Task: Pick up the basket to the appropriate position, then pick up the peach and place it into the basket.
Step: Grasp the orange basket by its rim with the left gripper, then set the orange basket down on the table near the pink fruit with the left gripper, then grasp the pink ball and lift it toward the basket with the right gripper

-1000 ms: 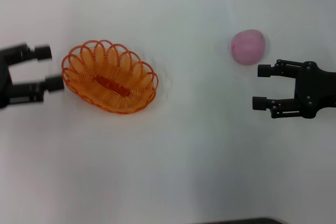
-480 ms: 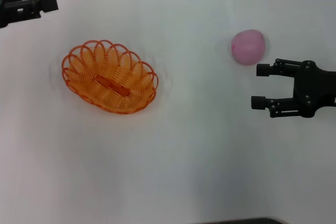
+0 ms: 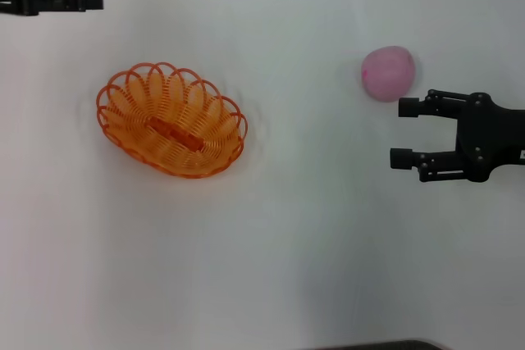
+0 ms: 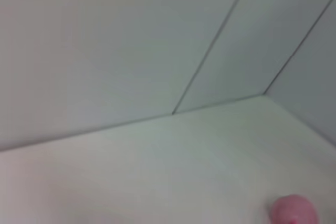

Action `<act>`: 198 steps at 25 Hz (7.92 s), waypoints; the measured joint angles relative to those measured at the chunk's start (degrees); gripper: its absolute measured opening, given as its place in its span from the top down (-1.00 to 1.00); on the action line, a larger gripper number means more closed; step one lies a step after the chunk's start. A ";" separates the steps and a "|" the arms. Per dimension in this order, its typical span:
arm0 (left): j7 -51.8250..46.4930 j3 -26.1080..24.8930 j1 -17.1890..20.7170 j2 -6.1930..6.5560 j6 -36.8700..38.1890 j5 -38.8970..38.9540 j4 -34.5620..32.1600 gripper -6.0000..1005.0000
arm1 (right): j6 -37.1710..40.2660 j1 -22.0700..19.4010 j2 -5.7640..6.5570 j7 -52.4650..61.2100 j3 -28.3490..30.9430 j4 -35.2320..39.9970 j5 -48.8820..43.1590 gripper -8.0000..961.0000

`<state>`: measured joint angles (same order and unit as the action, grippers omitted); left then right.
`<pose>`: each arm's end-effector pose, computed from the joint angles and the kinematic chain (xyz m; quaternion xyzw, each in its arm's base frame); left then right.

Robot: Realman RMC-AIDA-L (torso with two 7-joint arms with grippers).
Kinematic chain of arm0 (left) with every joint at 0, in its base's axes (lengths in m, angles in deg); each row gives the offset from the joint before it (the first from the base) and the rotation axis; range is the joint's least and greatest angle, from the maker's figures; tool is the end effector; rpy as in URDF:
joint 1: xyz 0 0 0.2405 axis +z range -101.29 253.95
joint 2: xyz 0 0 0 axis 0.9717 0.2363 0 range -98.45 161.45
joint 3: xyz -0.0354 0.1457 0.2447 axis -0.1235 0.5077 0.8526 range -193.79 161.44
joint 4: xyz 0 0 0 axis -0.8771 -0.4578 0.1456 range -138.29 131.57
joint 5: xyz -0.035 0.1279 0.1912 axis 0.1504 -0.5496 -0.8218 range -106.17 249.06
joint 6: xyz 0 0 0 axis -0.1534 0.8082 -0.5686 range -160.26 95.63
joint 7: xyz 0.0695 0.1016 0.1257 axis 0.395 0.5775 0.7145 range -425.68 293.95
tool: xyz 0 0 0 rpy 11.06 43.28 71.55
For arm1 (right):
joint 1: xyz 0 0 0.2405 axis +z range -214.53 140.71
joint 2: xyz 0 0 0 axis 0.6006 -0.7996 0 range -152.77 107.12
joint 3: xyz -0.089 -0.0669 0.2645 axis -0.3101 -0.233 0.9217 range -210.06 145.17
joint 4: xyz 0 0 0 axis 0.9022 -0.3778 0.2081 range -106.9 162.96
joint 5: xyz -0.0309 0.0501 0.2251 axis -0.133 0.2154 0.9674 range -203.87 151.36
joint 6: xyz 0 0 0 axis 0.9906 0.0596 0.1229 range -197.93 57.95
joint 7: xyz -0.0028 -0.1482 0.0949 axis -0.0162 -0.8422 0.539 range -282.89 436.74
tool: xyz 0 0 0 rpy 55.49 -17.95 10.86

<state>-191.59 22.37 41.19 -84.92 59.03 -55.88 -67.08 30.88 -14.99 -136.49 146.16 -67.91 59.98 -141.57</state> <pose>-0.2479 0.4285 0.0576 -0.8836 -0.4014 -0.1554 0.1845 0.3434 0.3021 -0.0093 -0.9351 0.2100 0.2642 0.1084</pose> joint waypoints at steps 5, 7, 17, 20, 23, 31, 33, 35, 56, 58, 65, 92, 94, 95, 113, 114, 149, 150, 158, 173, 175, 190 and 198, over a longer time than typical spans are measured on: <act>-5.17 4.01 -3.86 0.25 -0.96 -8.42 -0.27 -0.74 | -0.05 0.11 -0.30 -0.04 -0.05 0.28 0.00 -0.89; -6.55 5.31 -5.37 0.26 -1.00 -11.43 -0.27 -0.74 | -0.06 0.13 -0.43 -0.05 -0.05 0.33 0.00 -0.89; -14.76 16.41 -11.21 -1.61 -8.43 -30.24 2.35 -0.74 | -0.07 0.64 -0.65 -0.15 -0.05 0.23 0.00 -0.89; -15.52 17.89 -13.48 -2.44 -9.67 -33.94 5.74 -0.74 | -0.07 0.74 -0.67 -0.16 -0.05 0.17 0.00 -0.89; -15.56 18.08 -15.98 -2.59 -10.85 -35.49 10.38 -0.72 | -0.07 0.81 -0.79 -0.16 -0.05 0.12 0.00 -0.89; -15.27 18.54 -17.60 -2.50 -16.21 -36.13 17.54 -0.66 | -0.42 0.76 -1.32 -0.16 -0.05 0.38 0.00 -0.89; -15.21 18.80 -17.58 -2.58 -17.27 -36.16 18.74 -0.65 | -0.51 0.83 -1.32 -0.16 -0.05 0.29 0.00 -0.89; -15.20 19.35 -17.42 -2.78 -18.12 -36.18 20.04 -0.63 | -0.54 0.88 -1.32 -0.16 -0.05 0.27 0.00 -0.89; -14.07 20.68 -16.34 -3.81 -19.90 -35.87 20.52 0.13 | -1.31 0.82 -2.16 -0.87 0.14 0.46 0.00 -0.89; -13.79 20.50 -16.35 -3.84 -19.60 -35.83 20.40 0.24 | -1.31 0.86 -2.17 -0.87 0.10 0.48 0.00 -0.89; -13.19 20.04 -16.33 -3.84 -18.22 -33.99 19.92 0.65 | -1.30 0.85 -2.17 -0.87 0.05 0.53 0.00 -0.89; -16.63 -0.19 -10.05 -2.45 -5.35 -22.44 10.47 0.87 | -1.24 1.36 -2.04 -1.00 0.08 0.56 0.05 -0.89; -18.05 -0.28 -8.71 -3.24 -6.93 -22.25 10.52 0.87 | -1.24 1.37 -2.10 -1.31 0.07 0.56 0.09 -0.89; -18.70 -0.34 -7.99 -3.72 -7.86 -22.09 10.53 0.88 | -1.26 1.37 -2.14 -1.50 0.06 0.56 0.10 -0.89; -19.48 -0.24 0.77 -6.31 -14.77 -16.33 13.48 0.88 | -1.39 1.02 -2.63 -3.14 0.16 0.42 0.00 -0.89; -19.22 -0.20 0.80 -6.40 -14.75 -16.32 13.51 0.88 | -1.39 1.02 -2.67 -3.14 0.16 0.42 0.00 -0.89; -5.48 -3.95 3.63 -5.35 -14.36 -8.06 7.59 -0.61 | -1.46 1.22 -2.60 -2.81 -0.05 0.03 0.00 -0.89; -3.65 -4.92 4.12 -5.39 -13.85 -6.20 7.30 -0.61 | -1.45 1.22 -2.61 -2.78 -0.05 0.03 0.00 -0.89; 19.49 -12.69 8.74 -5.47 -3.63 11.50 7.53 -0.61 | -1.46 1.34 -2.61 -2.64 -0.05 0.03 0.00 -0.89; 48.12 -13.49 15.45 -7.17 15.36 9.32 7.96 -0.59 | -1.43 1.88 -2.45 -0.21 0.07 0.55 0.00 -0.86; 49.22 -13.51 16.34 -7.36 15.49 6.61 7.97 -0.59 | -1.37 1.90 -2.36 0.08 0.28 0.56 0.00 -0.85; 49.76 -14.12 19.15 -7.59 16.09 0.03 7.23 -0.59 | -2.10 2.58 -1.77 2.93 0.44 0.62 0.02 -0.84; 49.61 -13.89 18.85 -7.60 16.14 -0.02 7.35 -0.59 | -0.38 3.29 -1.33 4.98 2.11 1.14 0.80 -0.84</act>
<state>-141.98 8.48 60.04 -92.52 75.17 -55.90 -59.73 30.50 -11.70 -137.82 151.14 -65.80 61.12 -140.76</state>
